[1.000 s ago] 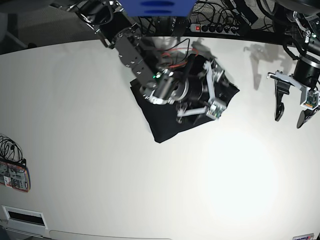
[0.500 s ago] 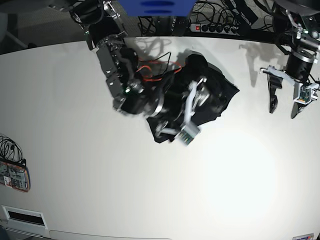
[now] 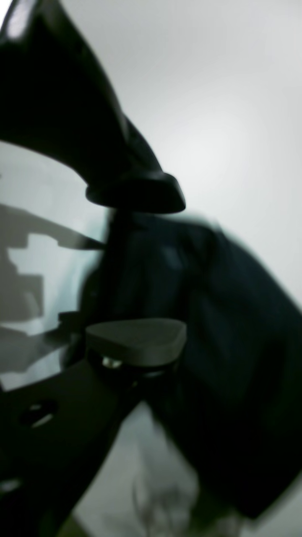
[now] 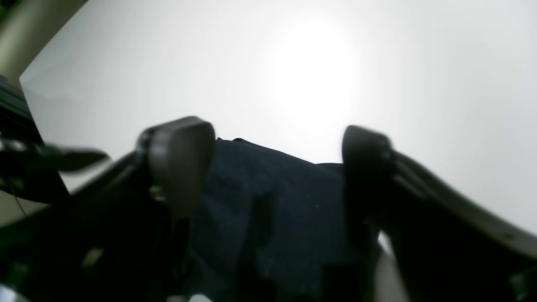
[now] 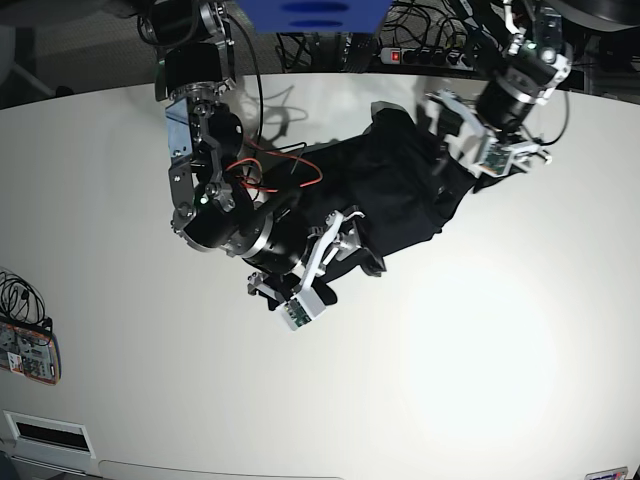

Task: Fold the T-shirt properly
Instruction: 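Grasp the bundle edges with both grippers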

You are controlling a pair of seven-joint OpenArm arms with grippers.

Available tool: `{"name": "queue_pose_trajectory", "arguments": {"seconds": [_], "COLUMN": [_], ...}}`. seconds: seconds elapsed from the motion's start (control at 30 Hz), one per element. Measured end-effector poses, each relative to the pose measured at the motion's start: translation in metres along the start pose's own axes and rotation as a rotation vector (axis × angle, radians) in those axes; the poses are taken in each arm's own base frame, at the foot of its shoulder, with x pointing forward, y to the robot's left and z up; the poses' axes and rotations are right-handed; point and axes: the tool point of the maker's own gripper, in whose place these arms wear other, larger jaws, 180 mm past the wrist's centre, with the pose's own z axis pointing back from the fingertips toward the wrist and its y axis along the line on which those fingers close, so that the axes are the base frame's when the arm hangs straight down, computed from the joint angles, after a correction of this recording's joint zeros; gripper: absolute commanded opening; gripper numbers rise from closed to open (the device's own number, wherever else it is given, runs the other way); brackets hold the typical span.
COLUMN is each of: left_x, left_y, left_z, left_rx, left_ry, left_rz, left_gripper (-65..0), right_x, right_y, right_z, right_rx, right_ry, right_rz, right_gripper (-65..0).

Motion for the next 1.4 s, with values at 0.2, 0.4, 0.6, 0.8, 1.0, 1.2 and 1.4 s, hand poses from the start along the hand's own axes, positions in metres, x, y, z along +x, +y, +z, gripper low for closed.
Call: {"name": "queue_pose_trajectory", "arguments": {"seconds": [0.2,0.4,0.6,0.8,1.0,1.2,1.4], "left_x": [0.011,0.021,-0.014,-0.048,-0.064,-0.1,-0.05], "left_y": [-0.038,-0.075,-0.056,-0.041,-0.013,0.054,0.034], "left_z": [-0.012,-0.018,-0.003,0.022,0.032,0.056,0.045], "left_rx": [-0.107,-0.216,-0.127,-0.101,-0.024,0.159,0.134], "left_ry": [-0.033,-0.065,0.057,0.169,0.224,0.338,0.193], "left_rz": [0.006,0.008,-0.066,-0.086,-0.09,-0.079,-0.098], "left_gripper": [-27.2,-27.2,-27.3,-27.3,-27.3,-27.3,-27.3], "right_x": [-0.001,-0.001,-0.002,-0.002,-0.002,-0.003,-0.003], "right_y": [0.0,-0.001,-0.002,-0.002,-0.002,-0.002,-0.002], "right_z": [0.0,0.0,0.0,0.0,0.0,0.0,0.001], "right_rx": [-0.001,-0.003,-0.004,-0.005,-0.005,-0.004,-0.006], "right_ry": [0.005,0.005,0.006,0.008,0.008,0.009,0.01], "right_rz": [0.0,-0.002,-0.003,-0.003,-0.003,-0.005,-0.004], "right_gripper": [-65.0,-65.0,-65.0,-65.0,-65.0,-65.0,-65.0]}}
